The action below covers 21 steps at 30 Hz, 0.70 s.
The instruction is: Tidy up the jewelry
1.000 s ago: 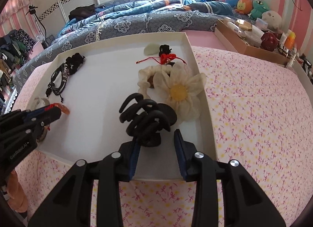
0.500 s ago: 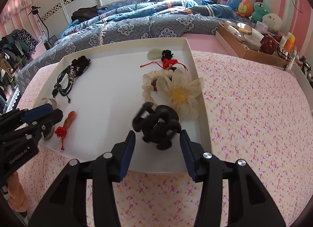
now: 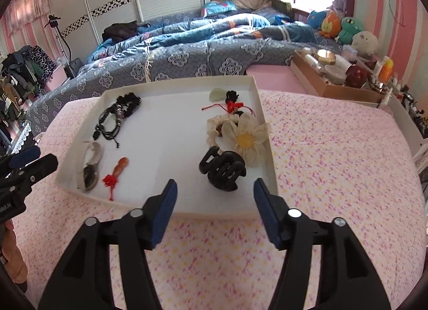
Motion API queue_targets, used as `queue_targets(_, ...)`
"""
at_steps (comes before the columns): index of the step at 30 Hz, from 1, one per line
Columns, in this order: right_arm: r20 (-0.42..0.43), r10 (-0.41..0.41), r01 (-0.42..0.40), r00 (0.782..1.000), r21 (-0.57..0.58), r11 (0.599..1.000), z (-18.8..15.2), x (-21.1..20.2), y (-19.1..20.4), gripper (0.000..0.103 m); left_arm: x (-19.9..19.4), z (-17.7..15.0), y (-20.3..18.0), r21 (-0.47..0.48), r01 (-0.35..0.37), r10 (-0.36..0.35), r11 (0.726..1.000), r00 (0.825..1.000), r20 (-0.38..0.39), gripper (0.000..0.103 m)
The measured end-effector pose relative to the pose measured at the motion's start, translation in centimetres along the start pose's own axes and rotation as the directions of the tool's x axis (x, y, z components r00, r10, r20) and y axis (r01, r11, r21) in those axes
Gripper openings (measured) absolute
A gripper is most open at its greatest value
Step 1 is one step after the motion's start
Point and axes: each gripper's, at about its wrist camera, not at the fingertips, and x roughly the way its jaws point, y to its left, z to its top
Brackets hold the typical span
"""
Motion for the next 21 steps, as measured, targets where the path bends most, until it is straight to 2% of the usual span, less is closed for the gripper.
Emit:
queue_targets(2, 0.018, -0.006, 0.006, 1.0, -0.003, 1.0, -0.6, -1.5, 0.2, 0.068, -1.8, -0.9, 0.5, -0.011, -0.011, 0.011, 1.0, 1.0, 0.019, 0.089)
queue_targets(4, 0.037, -0.012, 0.012, 0.999, 0.0, 1.0, -1.5, -3.2, 0.5, 0.074, -3.1, -1.6, 0.5, -0.013, -0.019, 0.02, 1.0, 0.999, 0.036, 0.093)
queue_targets(7, 0.055, -0.025, 0.025, 0.998, -0.001, 1.0, -3.0, -5.3, 0.8, 0.077, -5.5, -3.0, 0.8, -0.017, -0.022, 0.024, 1.0, 0.997, 0.069, 0.098)
queue_targets(11, 0.074, -0.028, 0.028, 0.997, 0.0, 1.0, -5.2, -7.9, 1.3, 0.08, -8.7, -5.0, 0.7, -0.011, -0.05, 0.051, 0.999, 0.993, 0.104, 0.1)
queue_targets(13, 0.088, -0.034, 0.034, 0.996, -0.002, 0.999, -6.6, -9.4, 1.5, 0.086, -10.0, -6.0, 0.7, -0.017, -0.048, 0.049, 0.999, 0.993, 0.109, 0.1)
queue_targets(15, 0.106, -0.04, 0.04, 0.994, 0.0, 0.999, -7.9, -10.9, 1.6, 0.087, -11.5, -7.4, 0.8, -0.027, -0.044, 0.047, 0.999, 0.992, 0.116, 0.1)
queue_targets(18, 0.122, -0.043, 0.044, 0.992, -0.008, 0.999, -9.5, -12.4, 1.8, 0.089, -12.8, -9.2, 0.6, -0.023, -0.084, 0.086, 0.996, 0.989, 0.117, 0.1)
queue_targets(21, 0.133, -0.057, 0.059, 0.989, -0.015, 0.998, -11.0, -13.6, 2.0, 0.089, -13.5, -11.3, 0.6, -0.037, -0.079, 0.083, 0.996, 0.992, 0.1, 0.1)
